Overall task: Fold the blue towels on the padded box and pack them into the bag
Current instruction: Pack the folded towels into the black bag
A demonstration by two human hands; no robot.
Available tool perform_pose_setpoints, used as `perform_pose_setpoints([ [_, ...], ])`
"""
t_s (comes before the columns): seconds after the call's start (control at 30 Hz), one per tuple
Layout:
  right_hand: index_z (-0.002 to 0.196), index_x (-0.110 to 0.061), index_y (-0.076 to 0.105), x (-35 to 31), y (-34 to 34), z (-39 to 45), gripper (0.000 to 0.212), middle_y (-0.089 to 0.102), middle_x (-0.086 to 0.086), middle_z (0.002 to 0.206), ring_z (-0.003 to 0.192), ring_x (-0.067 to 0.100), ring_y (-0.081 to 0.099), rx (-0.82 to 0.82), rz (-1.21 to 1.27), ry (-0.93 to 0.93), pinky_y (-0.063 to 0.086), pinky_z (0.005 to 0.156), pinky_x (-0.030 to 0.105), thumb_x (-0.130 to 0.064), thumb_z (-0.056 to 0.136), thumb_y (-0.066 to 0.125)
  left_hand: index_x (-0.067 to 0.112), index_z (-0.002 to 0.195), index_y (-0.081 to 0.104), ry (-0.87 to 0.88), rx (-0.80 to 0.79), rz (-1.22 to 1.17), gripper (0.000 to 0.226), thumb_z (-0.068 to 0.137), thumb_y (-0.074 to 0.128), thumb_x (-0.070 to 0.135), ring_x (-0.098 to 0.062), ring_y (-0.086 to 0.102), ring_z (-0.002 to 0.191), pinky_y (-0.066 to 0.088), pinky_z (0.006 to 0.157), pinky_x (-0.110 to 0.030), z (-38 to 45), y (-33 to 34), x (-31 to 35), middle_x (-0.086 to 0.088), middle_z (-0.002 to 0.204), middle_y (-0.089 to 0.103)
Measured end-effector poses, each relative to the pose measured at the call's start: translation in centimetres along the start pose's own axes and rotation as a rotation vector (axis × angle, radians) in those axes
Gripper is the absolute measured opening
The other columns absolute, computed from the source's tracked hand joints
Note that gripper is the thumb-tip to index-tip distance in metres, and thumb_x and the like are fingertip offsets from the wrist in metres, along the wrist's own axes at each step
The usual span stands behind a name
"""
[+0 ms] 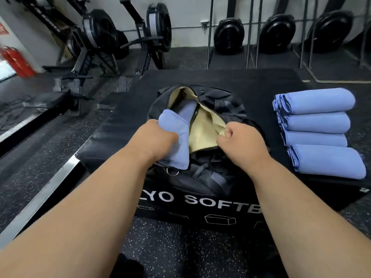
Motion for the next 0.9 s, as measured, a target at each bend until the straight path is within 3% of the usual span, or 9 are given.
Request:
perform_pose_setpoints([
  [0.07, 0.075, -0.01, 0.046, 0.1, -0.7, -0.8, 0.014, 0.054, 0.003, 0.071, 0.072, 0.03, 0.05, 0.021, -0.037, -0.006, 0.041, 0.062, 0.043, -0.015, 0.083, 0.057, 0.006, 0.097, 0.064, 0.014, -0.026, 0.057, 0.013, 0.091, 0.058, 0.016, -0.023, 0.058, 0.081, 0.046, 0.071, -0.038, -0.2, 0.4, 0.6, -0.007, 0.089, 0.066],
  [0.13, 0.082, -0.016, 0.053, -0.3, -1.3, -1.4, 0.007, 0.055, -0.001, 0.081, 0.076, 0.029, 0.054, 0.023, -0.092, -0.049, 0.042, 0.062, 0.041, -0.01, 0.083, 0.056, 0.008, 0.103, 0.066, 0.014, -0.026, 0.047, 0.016, 0.092, 0.059, 0.017, -0.025, 0.067, 0.088, 0.054, 0.079, -0.041, -0.4, 0.6, 0.9, -0.007, 0.097, 0.073],
  [0.27, 0.12, -0.041, 0.072, -0.8, -2.3, -2.7, 0.042, 0.05, -0.001, 0.115, 0.089, 0.028, 0.063, 0.002, -0.199, -0.106, 0.055, 0.075, 0.04, -0.012, 0.096, 0.054, 0.007, 0.107, 0.068, 0.026, -0.043, 0.054, 0.019, 0.093, 0.059, 0.017, -0.027, 0.07, 0.095, 0.051, 0.077, -0.037, -0.8, 1.0, 1.7, -0.01, 0.101, 0.074],
  [0.43, 0.141, -0.028, 0.057, -0.6, -2.8, -3.6, 0.055, 0.051, 0.003, 0.132, 0.107, 0.032, 0.061, -0.083, -0.204, -0.049, 0.054, 0.083, 0.041, -0.003, 0.093, 0.047, 0.009, 0.11, 0.069, 0.042, -0.074, 0.108, 0.021, 0.095, 0.06, 0.02, -0.028, 0.068, 0.095, 0.048, 0.077, -0.035, -0.3, 1.4, 2.9, -0.011, 0.104, 0.074],
  [0.6, 0.161, -0.025, 0.035, 0.5, -4.2, -3.7, 0.073, 0.026, -0.006, 0.171, 0.152, 0.019, 0.035, -0.048, -0.048, -0.003, 0.036, 0.118, 0.037, -0.008, 0.092, 0.05, 0.008, 0.109, 0.07, 0.085, -0.129, 0.119, 0.018, 0.097, 0.058, 0.015, -0.024, 0.054, 0.085, 0.041, 0.074, -0.032, 2.2, 2.8, 5.8, -0.004, 0.094, 0.062],
  [0.67, 0.164, -0.025, 0.032, 0.9, -4.7, -3.7, 0.077, 0.02, -0.008, 0.174, 0.156, 0.015, 0.028, -0.026, 0.012, -0.002, 0.03, 0.123, 0.035, -0.008, 0.091, 0.051, 0.012, 0.106, 0.069, 0.094, -0.157, -0.007, 0.014, 0.096, 0.063, 0.018, -0.021, 0.057, 0.082, 0.042, 0.069, -0.029, 3.5, 4.0, 6.8, -0.001, 0.093, 0.065],
  [0.77, 0.163, -0.032, 0.034, 1.4, -5.7, -3.2, 0.08, 0.025, -0.015, 0.171, 0.154, 0.01, 0.029, 0.001, 0.096, -0.004, 0.03, 0.124, 0.034, -0.009, 0.089, 0.051, 0.012, 0.106, 0.069, 0.065, -0.228, -0.186, 0.016, 0.094, 0.069, 0.022, -0.021, 0.063, 0.088, 0.044, 0.068, -0.031, 5.0, 7.1, 7.8, -0.004, 0.095, 0.07],
  [0.83, 0.161, -0.036, 0.036, 1.8, -6.2, -2.6, 0.079, 0.032, -0.018, 0.167, 0.151, 0.008, 0.034, 0.01, 0.155, -0.023, 0.035, 0.122, 0.038, -0.012, 0.086, 0.049, 0.009, 0.108, 0.069, 0.024, -0.295, -0.182, 0.022, 0.093, 0.07, 0.026, -0.025, 0.068, 0.095, 0.051, 0.076, -0.034, 5.4, 9.8, 8.1, -0.008, 0.102, 0.073],
  [0.9, 0.16, -0.037, 0.038, 2.2, -6.3, -2.2, 0.077, 0.035, -0.021, 0.164, 0.15, 0.006, 0.035, 0.005, 0.189, -0.035, 0.036, 0.122, 0.039, -0.014, 0.087, 0.048, 0.009, 0.111, 0.073, -0.029, -0.343, -0.223, 0.036, 0.084, 0.074, 0.032, -0.031, 0.072, 0.103, 0.057, 0.093, -0.043, 5.9, 12.1, 8.0, -0.012, 0.107, 0.077],
])
Point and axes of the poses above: each hand's wrist, its own z-axis towards the middle knuckle, its own y-axis out of the palm, x = y × z, the point moved 10 cm from there along z, towards the middle knuckle
